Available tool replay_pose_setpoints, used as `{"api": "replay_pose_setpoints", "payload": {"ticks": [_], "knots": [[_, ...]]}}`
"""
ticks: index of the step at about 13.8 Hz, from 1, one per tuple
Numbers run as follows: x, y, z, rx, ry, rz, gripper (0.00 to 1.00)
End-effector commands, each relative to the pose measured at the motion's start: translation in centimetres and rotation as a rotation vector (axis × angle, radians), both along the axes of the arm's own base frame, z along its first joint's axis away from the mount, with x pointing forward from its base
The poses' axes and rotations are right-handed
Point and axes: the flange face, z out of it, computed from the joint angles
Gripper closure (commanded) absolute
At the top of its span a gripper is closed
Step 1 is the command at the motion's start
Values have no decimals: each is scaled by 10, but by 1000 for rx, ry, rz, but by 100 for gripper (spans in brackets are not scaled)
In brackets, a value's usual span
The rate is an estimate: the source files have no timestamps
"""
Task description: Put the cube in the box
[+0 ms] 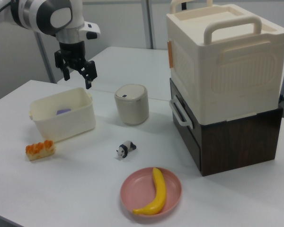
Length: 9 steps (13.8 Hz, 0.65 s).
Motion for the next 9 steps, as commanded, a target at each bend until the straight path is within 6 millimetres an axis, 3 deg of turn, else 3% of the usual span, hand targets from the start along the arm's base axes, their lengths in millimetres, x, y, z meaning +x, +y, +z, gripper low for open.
{"api": "replay_pose_setpoints", "payload": {"ticks": [1,9], "knots": [[-5,5,8,-23,-18,2,0],[-8,15,5,-35,8,-78,0]]}}
